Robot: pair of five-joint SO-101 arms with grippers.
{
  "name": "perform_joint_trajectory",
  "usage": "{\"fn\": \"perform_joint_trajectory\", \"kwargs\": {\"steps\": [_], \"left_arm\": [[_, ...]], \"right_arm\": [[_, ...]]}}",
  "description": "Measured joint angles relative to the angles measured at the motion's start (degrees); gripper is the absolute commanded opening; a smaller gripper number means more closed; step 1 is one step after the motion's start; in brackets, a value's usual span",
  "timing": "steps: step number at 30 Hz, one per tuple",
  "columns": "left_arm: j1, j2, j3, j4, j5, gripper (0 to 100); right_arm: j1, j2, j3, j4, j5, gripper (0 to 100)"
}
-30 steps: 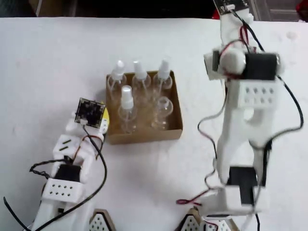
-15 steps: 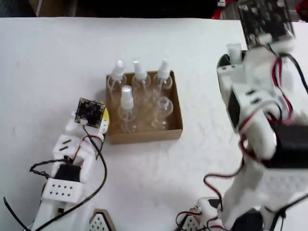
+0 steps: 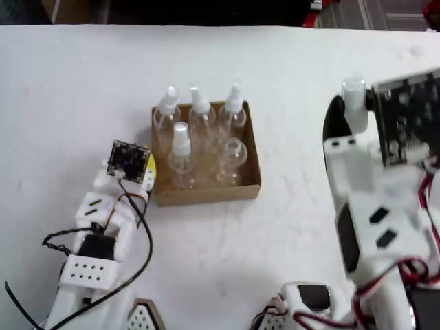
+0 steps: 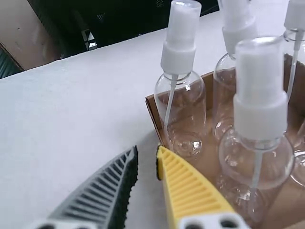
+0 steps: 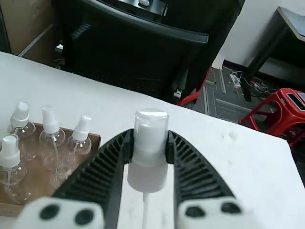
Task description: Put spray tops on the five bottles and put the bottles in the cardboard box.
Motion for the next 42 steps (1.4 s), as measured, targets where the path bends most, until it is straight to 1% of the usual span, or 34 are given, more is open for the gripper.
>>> {"fn": "perform_joint_trajectory", "kwargs": {"steps": [4, 6, 9, 16, 19, 21, 27, 32, 40, 42], "left_arm": [[0.00, 0.00, 0.00, 0.00, 0.00, 7], [0.00, 0.00, 0.00, 0.00, 0.00, 7], [0.88, 0.00, 0.00, 0.00, 0.00, 7], [1.14, 0.00, 0.00, 0.00, 0.00, 7], [1.14, 0.00, 0.00, 0.00, 0.00, 7], [1.14, 0.00, 0.00, 0.00, 0.00, 7], [1.14, 0.00, 0.00, 0.00, 0.00, 7], [1.14, 0.00, 0.00, 0.00, 0.00, 7], [1.14, 0.00, 0.00, 0.00, 0.00, 7], [1.14, 0.00, 0.00, 0.00, 0.00, 7]], "right_arm": [[-0.18, -5.80, 10.64, 0.00, 0.00, 1.5], [-0.18, -9.05, 16.62, -2.02, 0.00, 1.5], [-0.18, -14.42, 25.58, -8.79, 0.00, 1.5], [-0.26, -29.45, 44.40, -29.71, 0.00, 1.5], [-0.26, -34.11, 50.90, -36.22, 0.00, 1.5], [-1.67, -35.96, 54.42, -39.91, 0.00, 1.5], [-5.54, -36.92, 62.33, -47.12, 0.00, 1.5], [-6.24, -37.27, 67.78, -52.13, 0.00, 1.5], [-6.33, -37.36, 69.10, -55.21, 0.00, 1.5], [-6.24, -37.36, 69.10, -56.18, -1.23, 1.5]]}}
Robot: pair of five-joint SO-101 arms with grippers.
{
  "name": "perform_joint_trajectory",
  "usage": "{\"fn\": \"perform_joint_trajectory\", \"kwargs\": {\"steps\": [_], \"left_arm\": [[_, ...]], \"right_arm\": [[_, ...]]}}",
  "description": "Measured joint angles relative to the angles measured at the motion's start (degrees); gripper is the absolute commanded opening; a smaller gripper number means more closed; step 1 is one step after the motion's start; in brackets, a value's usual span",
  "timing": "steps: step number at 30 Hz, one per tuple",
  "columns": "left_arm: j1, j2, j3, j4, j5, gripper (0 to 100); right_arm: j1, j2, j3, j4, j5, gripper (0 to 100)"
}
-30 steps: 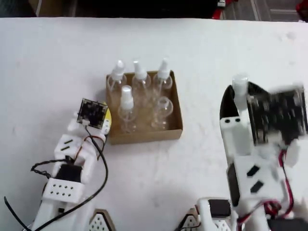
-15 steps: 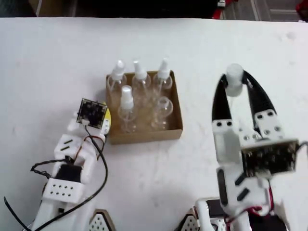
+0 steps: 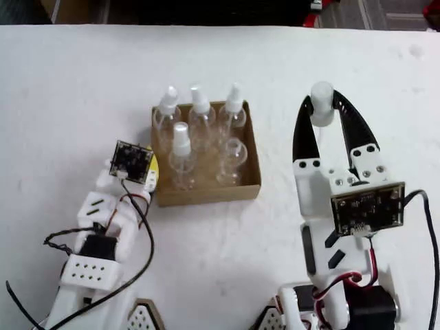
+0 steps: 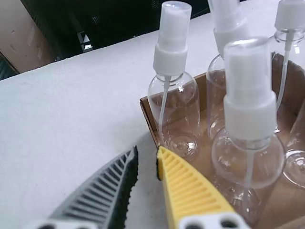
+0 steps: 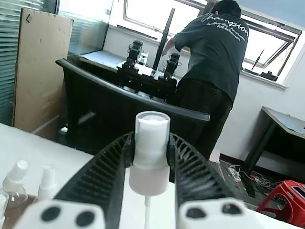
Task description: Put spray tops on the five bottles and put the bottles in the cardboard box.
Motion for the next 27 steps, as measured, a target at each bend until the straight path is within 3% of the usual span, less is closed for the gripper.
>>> {"fn": "perform_joint_trajectory", "kwargs": {"steps": [14, 21, 27], "left_arm": [[0.00, 0.00, 0.00, 0.00, 0.00, 7], [0.00, 0.00, 0.00, 0.00, 0.00, 7], [0.00, 0.00, 0.00, 0.00, 0.00, 7]], "right_arm": [[0.00, -0.09, 0.00, -6.07, -18.46, 1.5], [0.00, 0.00, 5.63, -12.48, -18.37, 1.5], [-0.09, 0.62, 14.68, -30.95, -9.32, 1.5]]}}
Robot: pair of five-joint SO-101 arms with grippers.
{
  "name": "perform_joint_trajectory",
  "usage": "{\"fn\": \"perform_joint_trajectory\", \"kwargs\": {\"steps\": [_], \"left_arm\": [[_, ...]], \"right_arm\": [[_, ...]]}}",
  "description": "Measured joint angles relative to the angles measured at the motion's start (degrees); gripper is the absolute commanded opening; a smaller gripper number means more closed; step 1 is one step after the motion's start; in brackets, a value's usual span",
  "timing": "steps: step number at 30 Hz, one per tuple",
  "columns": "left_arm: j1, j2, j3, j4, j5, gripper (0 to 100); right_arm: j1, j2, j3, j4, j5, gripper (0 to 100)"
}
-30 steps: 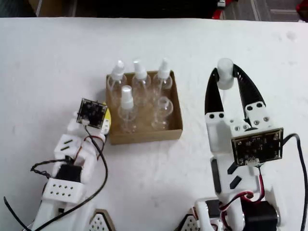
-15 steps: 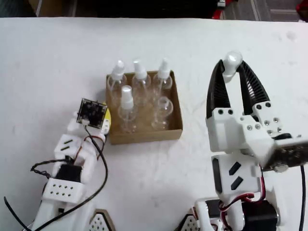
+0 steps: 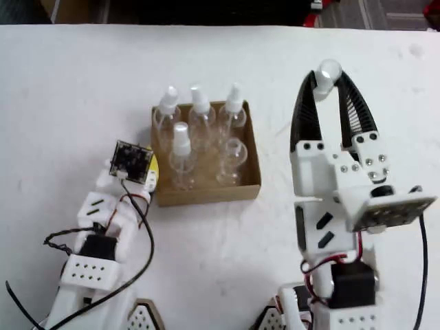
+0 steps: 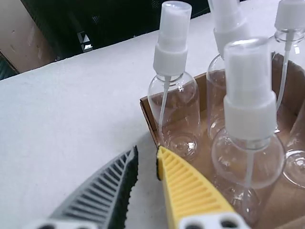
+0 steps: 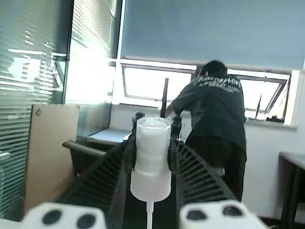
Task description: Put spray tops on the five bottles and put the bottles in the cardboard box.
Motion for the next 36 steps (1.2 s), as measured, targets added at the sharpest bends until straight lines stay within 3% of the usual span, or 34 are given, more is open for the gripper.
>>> {"fn": "perform_joint_trajectory", "kwargs": {"steps": [3, 9, 20, 36], "left_arm": [[0.00, 0.00, 0.00, 0.00, 0.00, 7], [0.00, 0.00, 0.00, 0.00, 0.00, 7], [0.00, 0.00, 0.00, 0.00, 0.00, 7], [0.00, 0.00, 0.00, 0.00, 0.00, 7]], "right_arm": [[-2.20, 0.53, 2.81, -7.03, 4.57, 1.5], [-11.16, 11.25, 2.99, -9.67, 12.66, 1.5], [-17.05, 20.40, 2.37, -9.85, 13.36, 1.5], [-17.32, 25.49, 3.78, -11.08, 13.36, 1.5]]}}
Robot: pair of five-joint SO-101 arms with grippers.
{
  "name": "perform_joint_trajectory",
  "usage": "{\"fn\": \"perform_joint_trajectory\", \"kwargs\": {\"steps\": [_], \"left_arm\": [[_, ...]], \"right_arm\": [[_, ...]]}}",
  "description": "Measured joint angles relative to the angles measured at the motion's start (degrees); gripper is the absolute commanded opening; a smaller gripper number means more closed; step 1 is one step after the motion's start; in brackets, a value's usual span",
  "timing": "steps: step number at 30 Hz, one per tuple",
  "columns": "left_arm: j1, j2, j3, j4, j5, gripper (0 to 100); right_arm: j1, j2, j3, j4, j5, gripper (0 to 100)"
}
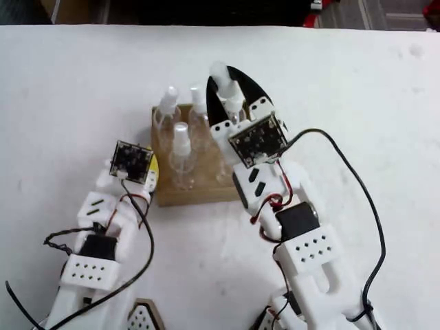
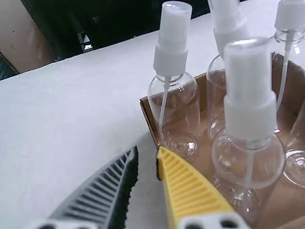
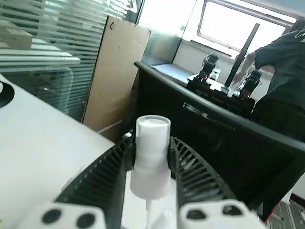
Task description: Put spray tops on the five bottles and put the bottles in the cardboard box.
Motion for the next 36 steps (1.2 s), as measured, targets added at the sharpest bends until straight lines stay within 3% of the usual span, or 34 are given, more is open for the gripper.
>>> {"fn": "perform_joint_trajectory", "kwargs": {"steps": [9, 18, 29, 36], "left_arm": [[0.00, 0.00, 0.00, 0.00, 0.00, 7], [0.00, 0.00, 0.00, 0.00, 0.00, 7], [0.00, 0.00, 0.00, 0.00, 0.00, 7], [0.00, 0.00, 0.00, 0.00, 0.00, 7]], "right_arm": [[-0.26, 0.09, 5.54, 0.00, -0.09, 1.5], [-0.26, 0.09, 8.70, 0.00, -8.35, 1.5], [-0.26, 0.09, 14.24, 0.00, -9.41, 1.5], [2.81, 0.00, 20.75, -9.32, -9.49, 1.5]]}}
